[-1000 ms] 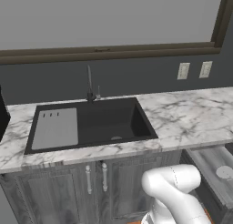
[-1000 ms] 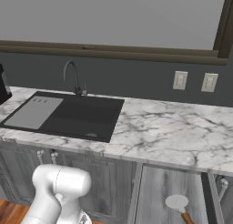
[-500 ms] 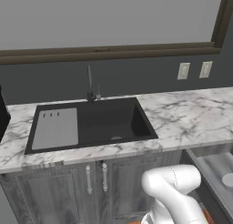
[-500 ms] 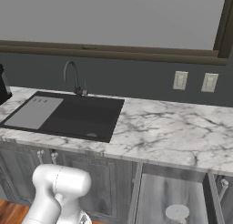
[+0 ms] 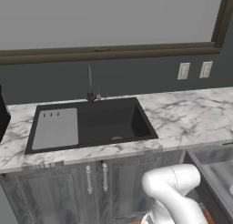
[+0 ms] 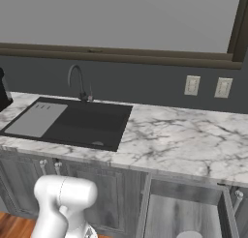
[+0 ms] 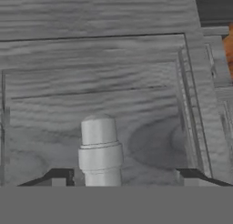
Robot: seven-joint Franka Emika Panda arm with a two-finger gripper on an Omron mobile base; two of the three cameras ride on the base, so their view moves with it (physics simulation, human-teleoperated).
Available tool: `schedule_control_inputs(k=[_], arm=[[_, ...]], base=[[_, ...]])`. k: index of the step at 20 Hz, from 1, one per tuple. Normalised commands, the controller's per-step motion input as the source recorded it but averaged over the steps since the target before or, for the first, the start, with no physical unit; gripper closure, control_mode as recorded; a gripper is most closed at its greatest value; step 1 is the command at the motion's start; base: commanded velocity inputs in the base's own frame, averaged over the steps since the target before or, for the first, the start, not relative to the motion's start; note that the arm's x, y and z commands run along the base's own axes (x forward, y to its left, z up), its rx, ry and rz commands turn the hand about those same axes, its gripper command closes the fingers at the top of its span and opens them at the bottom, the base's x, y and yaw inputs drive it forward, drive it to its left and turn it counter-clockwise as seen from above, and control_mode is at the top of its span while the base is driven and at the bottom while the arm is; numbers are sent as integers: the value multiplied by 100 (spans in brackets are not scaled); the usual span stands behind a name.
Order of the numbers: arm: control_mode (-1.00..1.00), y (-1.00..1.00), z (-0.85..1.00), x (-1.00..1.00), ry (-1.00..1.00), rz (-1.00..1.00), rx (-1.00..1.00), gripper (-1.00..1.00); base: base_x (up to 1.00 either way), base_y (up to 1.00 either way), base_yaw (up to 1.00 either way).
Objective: Take the pizza cutter from the drawer on the right and place it on the dining counter for cutting.
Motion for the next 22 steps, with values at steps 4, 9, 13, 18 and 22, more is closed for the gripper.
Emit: schedule_control_inputs(k=[4, 9, 13, 18, 22], arm=[[-100, -2, 41, -53, 2, 0, 0, -100], [-100, 0, -3, -28, -1, 0, 0, -100], [-100, -9, -1, -49, -1, 0, -1, -100], [-100, -5, -26, -54, 0, 0, -2, -100], [-100, -22, 29, -69, 0, 0, 0, -100]], base=[[0, 0, 0], [0, 0, 0], [0, 0, 0], [0, 0, 0], [0, 0, 0]])
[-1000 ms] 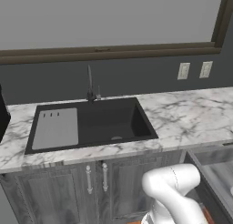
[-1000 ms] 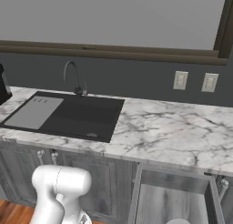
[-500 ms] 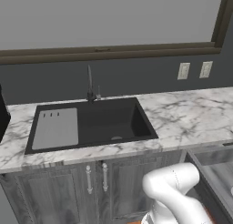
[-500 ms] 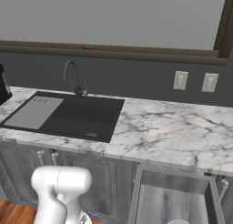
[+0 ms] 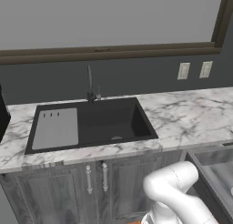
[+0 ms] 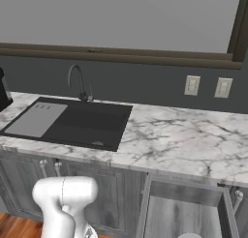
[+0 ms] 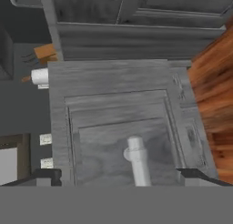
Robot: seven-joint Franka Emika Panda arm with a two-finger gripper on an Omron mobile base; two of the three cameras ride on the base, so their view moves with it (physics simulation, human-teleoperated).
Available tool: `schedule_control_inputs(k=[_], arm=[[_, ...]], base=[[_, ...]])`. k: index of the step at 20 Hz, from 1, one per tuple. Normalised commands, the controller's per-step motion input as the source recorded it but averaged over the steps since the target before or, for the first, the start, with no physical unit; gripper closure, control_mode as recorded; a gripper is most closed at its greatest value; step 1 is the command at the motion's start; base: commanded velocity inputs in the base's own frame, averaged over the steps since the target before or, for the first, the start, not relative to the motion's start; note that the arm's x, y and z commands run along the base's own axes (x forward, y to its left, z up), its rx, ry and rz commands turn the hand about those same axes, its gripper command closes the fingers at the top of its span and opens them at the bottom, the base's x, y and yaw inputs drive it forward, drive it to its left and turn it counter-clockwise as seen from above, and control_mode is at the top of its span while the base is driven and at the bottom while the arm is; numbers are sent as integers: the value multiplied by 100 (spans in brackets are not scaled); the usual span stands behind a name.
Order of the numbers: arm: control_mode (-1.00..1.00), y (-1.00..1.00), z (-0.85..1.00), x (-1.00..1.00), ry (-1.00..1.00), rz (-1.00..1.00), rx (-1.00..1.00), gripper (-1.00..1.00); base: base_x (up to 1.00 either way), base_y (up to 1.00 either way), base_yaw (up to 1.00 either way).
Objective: Take the pizza cutter from the drawer on the right and place it on the dining counter for cutting.
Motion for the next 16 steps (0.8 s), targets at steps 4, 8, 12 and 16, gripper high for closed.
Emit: schedule_control_inputs(k=[4, 8, 12, 16], arm=[[-100, -4, 84, -73, 0, 1, 0, -100], [-100, 0, 98, -47, 6, 7, 0, -100], [-100, 10, 100, -11, 4, 9, 0, -100], [-100, 9, 100, 0, 7, 7, 0, -100]], base=[[0, 0, 0], [0, 0, 0], [0, 0, 0], [0, 0, 0]])
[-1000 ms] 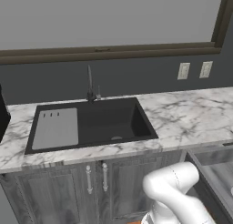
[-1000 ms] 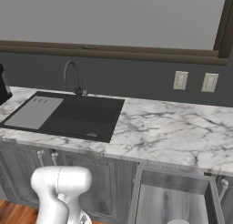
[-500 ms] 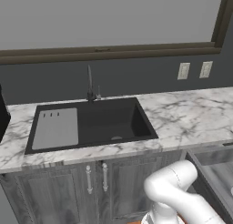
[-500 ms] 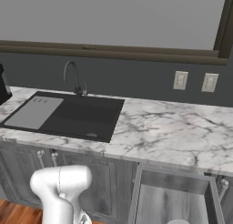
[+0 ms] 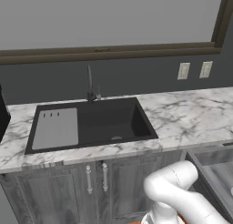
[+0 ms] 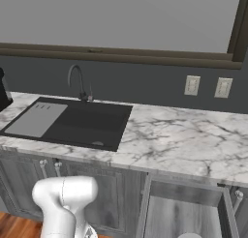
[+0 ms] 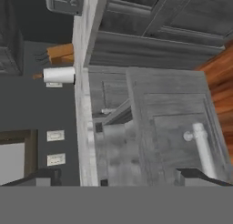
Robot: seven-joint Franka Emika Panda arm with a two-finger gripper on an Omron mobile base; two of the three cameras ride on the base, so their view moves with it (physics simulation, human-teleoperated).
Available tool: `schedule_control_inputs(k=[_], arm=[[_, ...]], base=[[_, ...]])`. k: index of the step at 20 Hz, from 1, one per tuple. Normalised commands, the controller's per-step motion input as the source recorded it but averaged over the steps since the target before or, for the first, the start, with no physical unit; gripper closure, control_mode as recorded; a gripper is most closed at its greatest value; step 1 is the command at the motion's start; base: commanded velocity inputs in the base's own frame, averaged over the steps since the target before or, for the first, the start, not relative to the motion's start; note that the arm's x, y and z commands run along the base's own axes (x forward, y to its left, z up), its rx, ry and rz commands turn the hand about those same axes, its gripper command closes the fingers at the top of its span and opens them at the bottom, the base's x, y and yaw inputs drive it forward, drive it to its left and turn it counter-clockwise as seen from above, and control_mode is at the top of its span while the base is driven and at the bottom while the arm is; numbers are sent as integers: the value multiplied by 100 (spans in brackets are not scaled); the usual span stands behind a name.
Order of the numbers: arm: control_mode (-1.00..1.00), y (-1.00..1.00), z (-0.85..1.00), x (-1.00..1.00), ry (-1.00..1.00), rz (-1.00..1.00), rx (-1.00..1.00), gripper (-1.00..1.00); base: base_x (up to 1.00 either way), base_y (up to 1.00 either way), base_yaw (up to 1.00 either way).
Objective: Take the pizza cutter from the drawer on the right and place it on the dining counter for cutting.
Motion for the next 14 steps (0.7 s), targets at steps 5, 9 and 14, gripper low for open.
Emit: schedule_control_inputs(k=[5, 9, 14], arm=[[-100, 11, 98, 10, 8, 6, 0, -100], [-100, 1, 70, 57, 9, 8, 3, -100], [-100, 0, 54, 69, 11, 11, 4, -100]], base=[[0, 0, 0], [0, 0, 0], [0, 0, 0]])
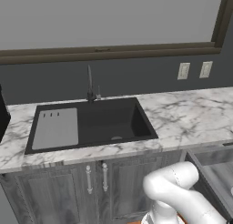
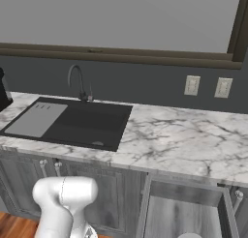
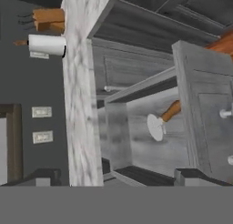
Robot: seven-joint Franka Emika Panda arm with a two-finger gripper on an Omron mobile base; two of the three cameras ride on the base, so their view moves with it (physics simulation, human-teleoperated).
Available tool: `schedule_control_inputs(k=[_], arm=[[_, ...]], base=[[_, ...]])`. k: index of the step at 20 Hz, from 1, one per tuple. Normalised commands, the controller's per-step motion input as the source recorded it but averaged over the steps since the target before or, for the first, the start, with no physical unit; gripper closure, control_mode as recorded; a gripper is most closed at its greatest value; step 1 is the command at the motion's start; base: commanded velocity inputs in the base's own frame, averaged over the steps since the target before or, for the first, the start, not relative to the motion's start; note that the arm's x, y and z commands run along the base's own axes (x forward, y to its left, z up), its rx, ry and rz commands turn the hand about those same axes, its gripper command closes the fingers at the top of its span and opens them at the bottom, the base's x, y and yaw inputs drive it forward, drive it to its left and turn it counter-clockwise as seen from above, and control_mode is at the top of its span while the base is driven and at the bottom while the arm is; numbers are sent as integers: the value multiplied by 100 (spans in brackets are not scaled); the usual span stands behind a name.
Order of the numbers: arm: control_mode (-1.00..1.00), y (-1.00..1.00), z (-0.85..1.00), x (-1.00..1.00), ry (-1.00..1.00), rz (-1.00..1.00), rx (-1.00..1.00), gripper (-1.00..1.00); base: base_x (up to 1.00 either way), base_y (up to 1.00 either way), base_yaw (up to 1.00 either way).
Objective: Take the pizza cutter from the drawer on the right and place it on the dining counter for cutting.
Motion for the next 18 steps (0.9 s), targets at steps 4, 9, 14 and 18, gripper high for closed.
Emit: schedule_control_inputs(k=[4, 9, 14, 18], arm=[[-100, 0, 54, 80, 16, 11, 3, -100], [-100, 7, 44, 80, 21, 6, 0, -100], [-100, 21, 43, 90, 26, 5, 0, -100], [-100, 28, 21, 96, 30, 8, 0, -100]], base=[[0, 0, 0], [0, 0, 0], [0, 0, 0], [0, 0, 0]])
